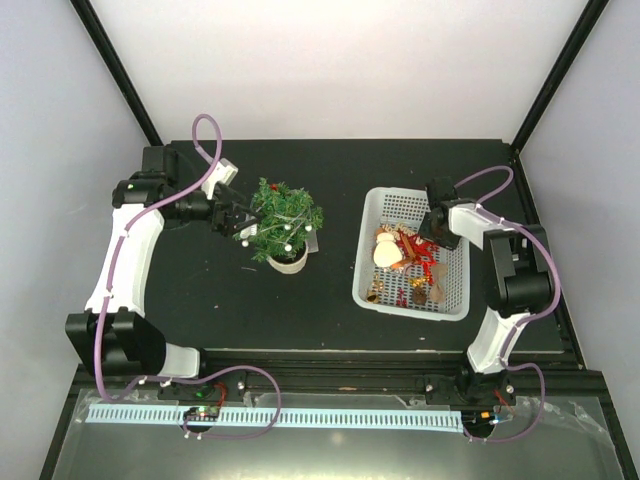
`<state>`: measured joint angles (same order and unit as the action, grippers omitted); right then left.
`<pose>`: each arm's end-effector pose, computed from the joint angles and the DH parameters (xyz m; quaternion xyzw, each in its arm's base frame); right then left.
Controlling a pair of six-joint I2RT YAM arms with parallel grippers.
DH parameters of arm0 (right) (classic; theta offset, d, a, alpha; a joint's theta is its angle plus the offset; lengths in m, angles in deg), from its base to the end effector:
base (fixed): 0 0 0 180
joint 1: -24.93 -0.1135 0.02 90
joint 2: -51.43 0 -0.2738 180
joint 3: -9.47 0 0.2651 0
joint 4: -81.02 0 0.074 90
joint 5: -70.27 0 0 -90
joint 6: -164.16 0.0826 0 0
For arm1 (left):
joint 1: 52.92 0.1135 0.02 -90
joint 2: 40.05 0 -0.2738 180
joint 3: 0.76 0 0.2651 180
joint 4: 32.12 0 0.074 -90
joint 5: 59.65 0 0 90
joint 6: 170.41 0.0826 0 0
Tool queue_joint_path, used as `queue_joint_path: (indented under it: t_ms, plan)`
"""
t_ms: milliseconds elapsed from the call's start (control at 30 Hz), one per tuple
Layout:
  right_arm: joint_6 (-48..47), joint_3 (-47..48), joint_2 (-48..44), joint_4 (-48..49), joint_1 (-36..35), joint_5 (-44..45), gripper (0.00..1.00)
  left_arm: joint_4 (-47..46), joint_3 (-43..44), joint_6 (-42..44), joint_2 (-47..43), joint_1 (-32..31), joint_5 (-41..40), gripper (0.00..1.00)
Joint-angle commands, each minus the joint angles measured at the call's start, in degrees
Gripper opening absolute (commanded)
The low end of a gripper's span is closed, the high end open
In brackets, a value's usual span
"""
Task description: Decorate the small christmas tree
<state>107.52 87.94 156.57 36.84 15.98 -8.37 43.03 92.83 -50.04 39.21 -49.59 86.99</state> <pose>0.3772 0.0429 0.1124 0.2235 0.9556 -0.0313 0.1896 0.2876 -0.0524 0.3439 0.3154 0.8004 -0.3751 0.3453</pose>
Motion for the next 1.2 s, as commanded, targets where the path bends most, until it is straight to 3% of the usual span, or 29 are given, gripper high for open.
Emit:
queue_joint_path:
  t_ms: [0, 433, 600, 767, 967, 1167]
  plan:
    - [0.1, -1.0, -2.8, 0.2, 0.2, 1.2, 0.08, -1.0, -0.2, -0.5, -1.7, -0.1, 0.7, 0.99]
    - [-0.4, -2.5, -13.6, -4.1, -0.6, 1.1, 0.06, -1.3, -0.4, -0.8, -3.0, 0.0, -1.0, 0.99]
    - [-0.8, -0.5, -21.5, -9.0, -7.8, 3.1, 0.06, -1.3, -0.4, -1.0, -3.0, 0.1, -1.7, 0.99]
    - [-1.3, 9.5, -24.1, -13.2, -16.1, 0.1, 0.06, -1.6, 0.3, -1.5, -3.2, 0.8, -2.4, 0.99]
    - [-2.3, 26.1, -18.3, -15.6, -23.7, -8.2, 0.06, -1.8, 0.8, -2.0, -3.7, 1.4, -3.4, 0.99]
    - [-2.7, 35.7, -11.8, -13.4, -28.2, -19.4, 0.07, -3.3, 0.0, -2.9, -5.1, 2.3, -4.4, 0.99]
